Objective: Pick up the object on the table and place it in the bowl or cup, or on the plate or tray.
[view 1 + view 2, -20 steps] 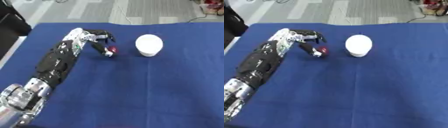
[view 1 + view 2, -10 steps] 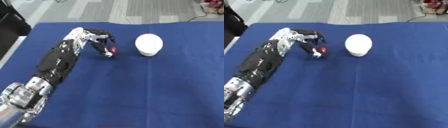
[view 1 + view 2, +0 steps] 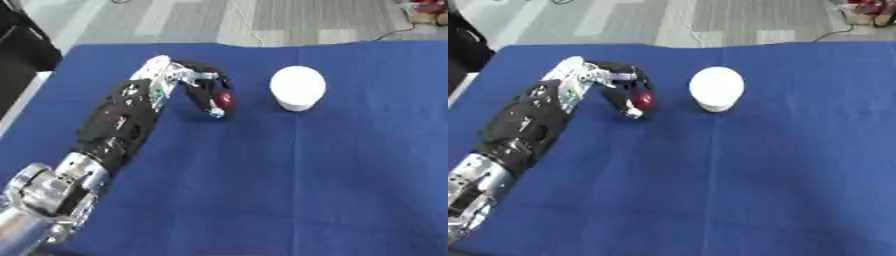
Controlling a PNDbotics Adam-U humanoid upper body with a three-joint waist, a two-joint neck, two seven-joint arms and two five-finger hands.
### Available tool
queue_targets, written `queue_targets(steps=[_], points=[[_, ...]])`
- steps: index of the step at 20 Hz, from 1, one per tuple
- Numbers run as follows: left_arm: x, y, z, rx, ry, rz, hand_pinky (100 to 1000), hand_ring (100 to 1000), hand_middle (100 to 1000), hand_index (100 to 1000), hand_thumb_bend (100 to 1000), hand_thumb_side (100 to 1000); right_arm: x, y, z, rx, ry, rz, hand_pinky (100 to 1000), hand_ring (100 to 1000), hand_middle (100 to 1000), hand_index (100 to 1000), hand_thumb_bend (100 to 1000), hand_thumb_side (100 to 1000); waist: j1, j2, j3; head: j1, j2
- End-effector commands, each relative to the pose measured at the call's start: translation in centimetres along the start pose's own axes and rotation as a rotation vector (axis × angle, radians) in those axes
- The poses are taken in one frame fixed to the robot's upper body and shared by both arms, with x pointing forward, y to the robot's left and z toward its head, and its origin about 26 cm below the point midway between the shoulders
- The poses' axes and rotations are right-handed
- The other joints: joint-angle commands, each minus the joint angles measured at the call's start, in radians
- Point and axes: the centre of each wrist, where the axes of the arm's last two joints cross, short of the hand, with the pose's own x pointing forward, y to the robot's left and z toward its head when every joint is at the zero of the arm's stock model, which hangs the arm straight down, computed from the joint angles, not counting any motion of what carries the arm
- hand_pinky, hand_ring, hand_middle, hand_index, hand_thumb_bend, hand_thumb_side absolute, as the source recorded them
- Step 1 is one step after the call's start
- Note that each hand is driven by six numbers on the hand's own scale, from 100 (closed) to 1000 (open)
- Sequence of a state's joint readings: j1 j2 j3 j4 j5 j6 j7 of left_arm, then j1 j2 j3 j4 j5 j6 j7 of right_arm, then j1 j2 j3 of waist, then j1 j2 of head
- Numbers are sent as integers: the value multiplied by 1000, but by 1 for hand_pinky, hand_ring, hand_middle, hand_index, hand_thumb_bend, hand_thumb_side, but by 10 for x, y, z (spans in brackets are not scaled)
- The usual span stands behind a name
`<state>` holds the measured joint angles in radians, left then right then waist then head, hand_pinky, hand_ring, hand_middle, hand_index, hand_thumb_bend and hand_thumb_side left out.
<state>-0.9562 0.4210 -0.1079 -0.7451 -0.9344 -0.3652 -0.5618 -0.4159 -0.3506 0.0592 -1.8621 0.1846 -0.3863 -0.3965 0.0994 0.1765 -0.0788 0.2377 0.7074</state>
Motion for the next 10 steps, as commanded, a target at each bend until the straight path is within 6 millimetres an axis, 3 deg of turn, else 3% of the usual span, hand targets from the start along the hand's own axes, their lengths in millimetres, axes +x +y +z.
queue_targets(steps=[1,10], points=[[-3,17,7,29,19,-20,714,710,835,890,391,562,5,-1,-10,1,-37,-6,462,703,754,799,100,1000,-2,-12,-3,10,-13],[-8,16,9,52,43,-13,738,758,837,874,382,547,7,0,-13,4,-46,-12,461,703,754,800,100,1000,1,2,-15,26,-25]])
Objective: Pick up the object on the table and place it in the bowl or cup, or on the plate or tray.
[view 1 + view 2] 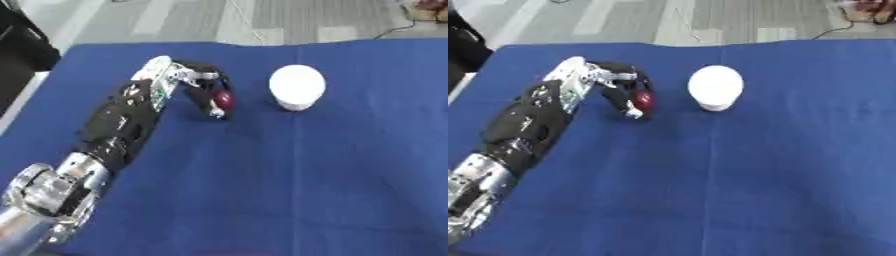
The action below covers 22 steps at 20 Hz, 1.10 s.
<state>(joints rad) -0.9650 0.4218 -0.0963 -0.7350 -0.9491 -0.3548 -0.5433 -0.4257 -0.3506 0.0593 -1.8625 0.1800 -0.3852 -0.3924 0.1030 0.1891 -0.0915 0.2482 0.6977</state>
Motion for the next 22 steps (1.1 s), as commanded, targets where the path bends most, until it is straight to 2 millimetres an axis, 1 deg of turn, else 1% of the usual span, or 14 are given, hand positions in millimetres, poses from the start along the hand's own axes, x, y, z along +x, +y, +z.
queue_targets(steps=[1,3,8,12,13,14,15,16,17,18,19,22], points=[[-7,14,8,34,25,-17,734,755,837,876,379,544,6,-1,-10,4,-40,-7,461,704,754,800,100,1000,-2,-9,-3,18,-16],[-7,13,8,36,27,-15,720,751,835,878,376,548,6,-1,-10,4,-41,-7,460,704,754,800,100,1000,-2,-6,-5,19,-17],[-8,13,7,35,29,-16,723,754,835,879,374,546,5,-2,-10,6,-39,-6,459,704,755,801,100,1000,-2,0,-3,20,-17],[-7,12,6,25,27,-18,706,734,829,873,369,523,5,-2,-10,7,-37,-6,459,704,754,801,100,1000,-2,3,3,20,-19],[-7,12,6,21,27,-17,679,706,816,864,360,492,5,-2,-10,7,-37,-6,459,704,754,801,100,1000,-2,3,4,19,-17],[-7,12,6,17,28,-16,683,710,819,865,361,496,5,-2,-9,7,-36,-6,459,704,754,801,100,1000,-2,3,4,19,-16],[-8,12,6,14,30,-14,612,654,782,846,347,448,5,-2,-9,8,-35,-5,459,704,754,801,100,1000,-2,3,4,18,-15],[-8,12,6,12,32,-11,618,659,784,847,348,452,5,-2,-9,8,-35,-5,459,704,754,801,100,1000,-2,3,4,18,-15],[-8,12,7,10,33,-9,570,626,769,824,338,410,5,-2,-9,8,-35,-5,459,704,754,801,100,1000,-2,3,5,17,-14],[-8,13,7,9,34,-7,572,628,769,826,339,414,5,-2,-9,8,-35,-5,459,704,754,801,100,1000,-2,3,4,17,-14],[-8,13,7,9,34,-6,562,623,767,812,328,387,5,-2,-9,8,-35,-5,459,704,754,802,100,1000,-1,3,4,17,-14],[-7,14,7,11,35,-1,539,610,760,798,301,351,5,-2,-9,9,-34,-6,459,705,753,802,100,1000,-1,4,3,18,-15]])
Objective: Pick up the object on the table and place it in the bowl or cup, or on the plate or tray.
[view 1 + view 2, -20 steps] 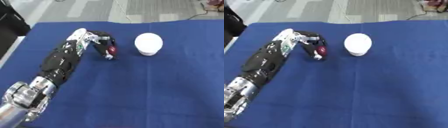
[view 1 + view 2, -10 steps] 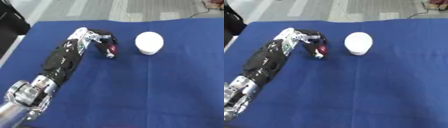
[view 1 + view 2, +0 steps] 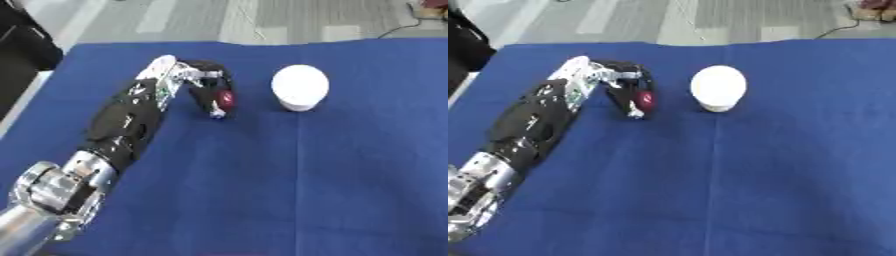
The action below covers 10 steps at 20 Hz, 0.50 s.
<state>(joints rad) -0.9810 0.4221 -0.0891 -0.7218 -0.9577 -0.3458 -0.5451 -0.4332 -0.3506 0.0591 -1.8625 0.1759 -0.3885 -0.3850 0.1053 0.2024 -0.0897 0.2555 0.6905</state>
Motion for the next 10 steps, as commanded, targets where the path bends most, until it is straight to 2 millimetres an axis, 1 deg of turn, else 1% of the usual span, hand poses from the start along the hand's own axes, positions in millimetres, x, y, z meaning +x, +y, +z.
queue_targets(steps=[1,3,4,5,10], points=[[-7,9,7,10,21,-1,532,607,757,793,297,343,4,-3,-7,4,-25,1,459,705,753,802,100,1000,-3,-9,1,11,-8],[-7,9,7,13,22,3,506,595,745,780,275,321,4,-3,-7,4,-25,1,459,705,753,802,100,1000,-3,-8,0,12,-8],[-7,9,7,17,23,6,510,597,747,781,277,323,4,-3,-7,4,-25,0,459,705,753,802,100,1000,-3,-8,0,12,-8],[-7,8,7,20,23,7,484,579,732,762,260,301,4,-3,-7,4,-25,0,459,705,753,802,100,1000,-3,-8,0,13,-8],[-7,8,6,39,21,21,429,533,689,728,205,259,4,-3,-7,4,-25,-2,459,705,753,802,100,1000,-3,-8,-1,14,-10]])
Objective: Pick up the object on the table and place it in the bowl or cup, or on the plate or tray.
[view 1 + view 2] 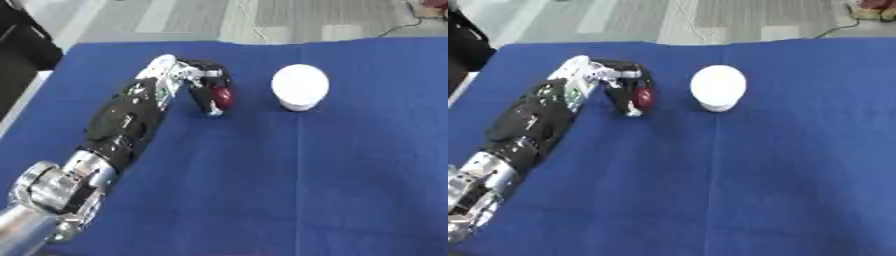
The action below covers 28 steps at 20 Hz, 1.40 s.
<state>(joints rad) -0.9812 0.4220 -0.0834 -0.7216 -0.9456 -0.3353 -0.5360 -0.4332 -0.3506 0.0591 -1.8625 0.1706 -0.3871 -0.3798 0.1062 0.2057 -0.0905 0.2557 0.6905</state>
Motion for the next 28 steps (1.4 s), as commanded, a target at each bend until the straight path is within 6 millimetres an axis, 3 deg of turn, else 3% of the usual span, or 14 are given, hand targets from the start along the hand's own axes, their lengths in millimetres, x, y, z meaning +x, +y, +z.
queue_targets(steps=[1,16,19,25,28], points=[[-6,8,6,26,17,4,427,531,684,709,198,243,4,-3,-7,1,-28,2,459,705,753,802,100,1000,-4,-11,0,14,-10],[-8,8,6,76,22,57,338,468,610,593,100,123,3,-3,-6,4,-25,1,460,706,748,803,100,1000,-5,-11,2,13,-11],[-8,8,6,88,24,70,301,455,597,575,100,141,3,-3,-6,5,-24,0,460,706,748,803,100,1000,-5,-12,3,13,-11],[-8,10,8,145,25,87,228,380,528,497,100,328,2,-3,-6,5,-23,0,461,705,745,803,100,1000,-5,-13,4,13,-12],[-8,12,9,192,21,90,206,356,497,462,100,366,2,-3,-5,5,-22,0,461,705,743,801,100,1000,-4,-14,4,12,-12]])
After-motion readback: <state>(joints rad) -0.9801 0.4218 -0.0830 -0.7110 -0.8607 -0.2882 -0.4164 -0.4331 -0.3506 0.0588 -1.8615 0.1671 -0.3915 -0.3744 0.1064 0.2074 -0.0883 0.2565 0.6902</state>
